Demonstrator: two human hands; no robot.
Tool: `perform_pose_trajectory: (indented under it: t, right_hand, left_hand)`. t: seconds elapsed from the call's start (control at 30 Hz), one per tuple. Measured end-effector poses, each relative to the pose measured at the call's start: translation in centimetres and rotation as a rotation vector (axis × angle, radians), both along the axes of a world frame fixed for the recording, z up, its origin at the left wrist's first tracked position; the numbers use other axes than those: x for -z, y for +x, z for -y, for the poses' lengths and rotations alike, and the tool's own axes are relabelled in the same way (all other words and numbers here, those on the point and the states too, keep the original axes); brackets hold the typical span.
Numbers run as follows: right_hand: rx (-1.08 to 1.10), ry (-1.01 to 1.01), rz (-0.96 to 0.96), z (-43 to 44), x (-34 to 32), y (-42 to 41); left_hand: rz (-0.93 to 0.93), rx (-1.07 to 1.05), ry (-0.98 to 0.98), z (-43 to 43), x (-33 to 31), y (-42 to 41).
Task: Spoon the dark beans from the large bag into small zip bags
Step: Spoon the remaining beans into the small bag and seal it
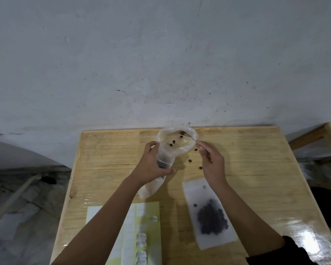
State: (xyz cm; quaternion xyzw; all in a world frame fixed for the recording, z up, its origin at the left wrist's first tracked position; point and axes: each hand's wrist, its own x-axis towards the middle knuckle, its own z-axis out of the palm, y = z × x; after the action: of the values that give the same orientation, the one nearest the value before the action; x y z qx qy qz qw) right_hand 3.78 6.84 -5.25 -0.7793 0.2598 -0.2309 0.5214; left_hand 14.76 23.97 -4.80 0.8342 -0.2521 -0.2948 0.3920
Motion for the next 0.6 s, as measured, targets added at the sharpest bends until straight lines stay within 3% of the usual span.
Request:
perform_pose_trajectory:
  t: [0.17,0.4,0.6]
  right_hand:
    - [0.069,0.025,-0.007,-1.0,1.2,0.5]
    - [0.337,0.559,0.049,-0.9,1.5,1.5]
    - [0.393,0.878,0.004,-1.5,1.6,1.4]
  left_hand:
    - [0.012,0.012,0.0,-0.2,0.1,0.2]
    - [0.028,0.029,-0.015,-0.4,0.1,0.8]
    - [0.03,0.061,-0.04,-0.2,0.0,1.3]
